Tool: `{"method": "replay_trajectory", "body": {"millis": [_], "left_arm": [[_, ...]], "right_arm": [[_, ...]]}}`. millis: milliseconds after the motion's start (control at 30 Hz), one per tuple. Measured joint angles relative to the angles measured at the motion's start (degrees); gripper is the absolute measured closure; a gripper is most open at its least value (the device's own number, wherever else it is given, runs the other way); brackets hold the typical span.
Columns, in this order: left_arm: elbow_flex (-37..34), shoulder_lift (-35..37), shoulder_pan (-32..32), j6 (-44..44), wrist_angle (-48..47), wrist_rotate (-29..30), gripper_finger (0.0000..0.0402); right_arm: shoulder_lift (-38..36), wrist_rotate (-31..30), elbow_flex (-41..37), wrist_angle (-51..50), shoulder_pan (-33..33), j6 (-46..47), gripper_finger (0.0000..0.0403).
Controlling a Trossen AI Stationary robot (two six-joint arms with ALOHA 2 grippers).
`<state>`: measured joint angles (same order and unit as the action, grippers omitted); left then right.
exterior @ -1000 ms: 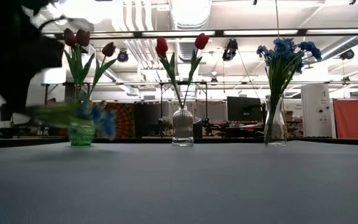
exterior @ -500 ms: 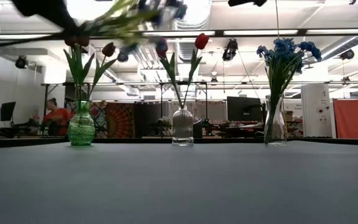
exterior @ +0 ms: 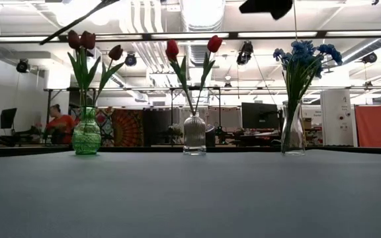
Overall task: Sort flowers into vase by color
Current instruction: Put the blue flowers into the right transparent vase
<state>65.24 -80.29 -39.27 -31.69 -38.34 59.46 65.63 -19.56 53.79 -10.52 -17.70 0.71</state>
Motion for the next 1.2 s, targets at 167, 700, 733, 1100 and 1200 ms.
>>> {"method": "replay_trajectory", "body": {"millis": [167,700,733,1100,1200], "left_arm": [[-1.7,0.7,0.2,17.3,15.2,-5.7,0.0398],[-21.0,3.5,13.8,47.5,68.5,-31.7,0.0398],[-22.2,3.1,14.2,48.2,70.5,-31.7,0.0398],[-25.9,-4.8,16.5,52.2,88.3,-31.5,0.0398],[-26.1,-7.0,17.1,52.3,92.1,-31.5,0.0398]], "right_arm": [[0.1,-0.1,-8.6,15.7,-0.2,-1.9,0.0193],[4.6,-0.1,-16.0,40.1,-4.7,-9.9,0.0193],[5.4,-0.8,-15.7,41.3,-4.6,-10.3,0.0193],[15.0,-8.0,-10.6,52.6,-4.5,-15.4,0.0193],[16.6,-7.8,-8.9,53.1,-4.5,-16.4,0.0193]]}}
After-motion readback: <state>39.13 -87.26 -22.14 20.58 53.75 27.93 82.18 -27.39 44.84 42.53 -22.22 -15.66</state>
